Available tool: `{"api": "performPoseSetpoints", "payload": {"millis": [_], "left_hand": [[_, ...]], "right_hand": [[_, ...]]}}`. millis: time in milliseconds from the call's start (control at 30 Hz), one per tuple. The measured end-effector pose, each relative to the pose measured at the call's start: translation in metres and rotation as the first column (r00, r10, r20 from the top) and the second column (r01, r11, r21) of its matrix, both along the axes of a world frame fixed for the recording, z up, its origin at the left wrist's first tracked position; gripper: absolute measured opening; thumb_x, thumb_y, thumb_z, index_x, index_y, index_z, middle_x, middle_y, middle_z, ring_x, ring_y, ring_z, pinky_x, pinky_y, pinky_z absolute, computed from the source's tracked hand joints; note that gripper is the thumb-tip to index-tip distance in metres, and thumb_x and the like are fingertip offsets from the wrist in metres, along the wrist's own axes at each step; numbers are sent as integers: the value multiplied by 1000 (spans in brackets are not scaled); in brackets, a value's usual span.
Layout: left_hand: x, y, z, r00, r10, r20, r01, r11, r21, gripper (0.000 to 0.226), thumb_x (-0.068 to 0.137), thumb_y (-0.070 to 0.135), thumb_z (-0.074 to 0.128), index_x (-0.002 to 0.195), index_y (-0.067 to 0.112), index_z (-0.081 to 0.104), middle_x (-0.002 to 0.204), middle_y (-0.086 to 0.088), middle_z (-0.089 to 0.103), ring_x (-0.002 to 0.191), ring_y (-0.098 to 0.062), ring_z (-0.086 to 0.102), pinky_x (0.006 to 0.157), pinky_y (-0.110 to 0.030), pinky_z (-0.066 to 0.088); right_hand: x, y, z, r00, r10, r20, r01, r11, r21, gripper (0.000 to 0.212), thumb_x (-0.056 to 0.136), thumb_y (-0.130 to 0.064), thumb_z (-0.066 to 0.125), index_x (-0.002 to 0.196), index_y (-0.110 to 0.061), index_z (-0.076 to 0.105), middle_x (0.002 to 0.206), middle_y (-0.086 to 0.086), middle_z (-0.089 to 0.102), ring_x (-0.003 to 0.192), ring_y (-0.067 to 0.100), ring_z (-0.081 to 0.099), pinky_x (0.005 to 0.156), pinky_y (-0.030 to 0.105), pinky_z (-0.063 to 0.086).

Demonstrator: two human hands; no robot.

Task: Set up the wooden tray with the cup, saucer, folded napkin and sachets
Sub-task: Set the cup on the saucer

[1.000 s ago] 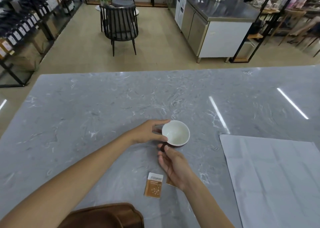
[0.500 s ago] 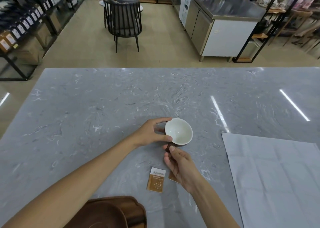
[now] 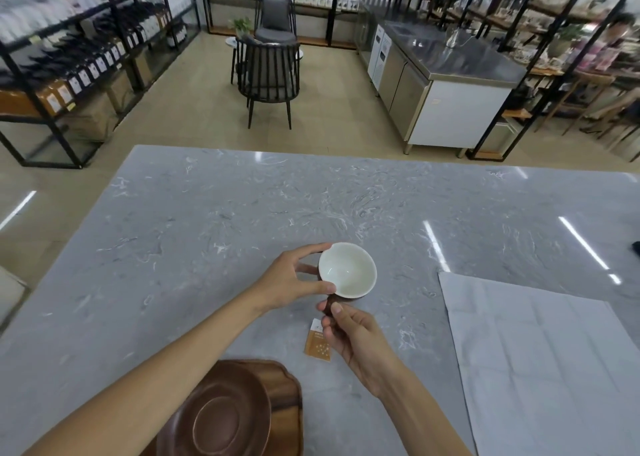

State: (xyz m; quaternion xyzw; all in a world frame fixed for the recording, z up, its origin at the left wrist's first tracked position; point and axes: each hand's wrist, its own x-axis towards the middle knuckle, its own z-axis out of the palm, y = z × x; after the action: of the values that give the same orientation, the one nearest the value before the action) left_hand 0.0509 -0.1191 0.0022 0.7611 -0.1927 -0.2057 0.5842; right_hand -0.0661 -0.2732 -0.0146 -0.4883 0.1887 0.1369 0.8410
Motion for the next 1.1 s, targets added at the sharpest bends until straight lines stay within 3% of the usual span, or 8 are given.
{"api": "performPoseSetpoints", "payload": {"millis": [300,467,733,867,1100], "left_hand": [[-66,47,9,989,148,28,-148,989,-21,77,63,42,93,130,52,56,134,31,58,108,0,68,98,-31,51],[-104,73,7,976,215,16,-215,976,-23,76,64,43,92,128,57,55,131,38,56,109,4,66,87,-21,48],[-153,118,-4,954,298,-40,-299,954,-17,76,64,38,94,129,53,56,133,25,61,111,-4,67,99,-37,55],[-175,137,-12,934,352,-55,-352,936,8,79,60,45,94,129,56,55,132,24,61,115,-4,65,102,-37,51],[-206,165,-27,895,441,-67,-442,897,7,78,60,38,94,127,54,58,136,20,60,110,-7,69,100,-39,55]], "right_hand": [[-46,33,15,985,160,60,-152,981,-117,31,107,-23,50,110,-4,74,75,2,60,69,8,56,76,19,56],[-73,57,15,976,211,58,-197,963,-184,32,107,-24,48,108,-7,75,76,1,61,71,7,57,70,18,54],[-109,92,11,954,300,15,-292,937,-194,31,107,-22,49,101,-11,78,75,0,60,70,4,56,65,15,53],[-123,109,7,936,352,-4,-344,914,-213,32,108,-22,48,104,-9,76,75,-1,59,69,4,54,65,15,51],[-139,134,-3,911,411,-38,-404,869,-284,31,108,-21,48,103,-7,76,75,-1,59,69,4,54,69,18,52]]}}
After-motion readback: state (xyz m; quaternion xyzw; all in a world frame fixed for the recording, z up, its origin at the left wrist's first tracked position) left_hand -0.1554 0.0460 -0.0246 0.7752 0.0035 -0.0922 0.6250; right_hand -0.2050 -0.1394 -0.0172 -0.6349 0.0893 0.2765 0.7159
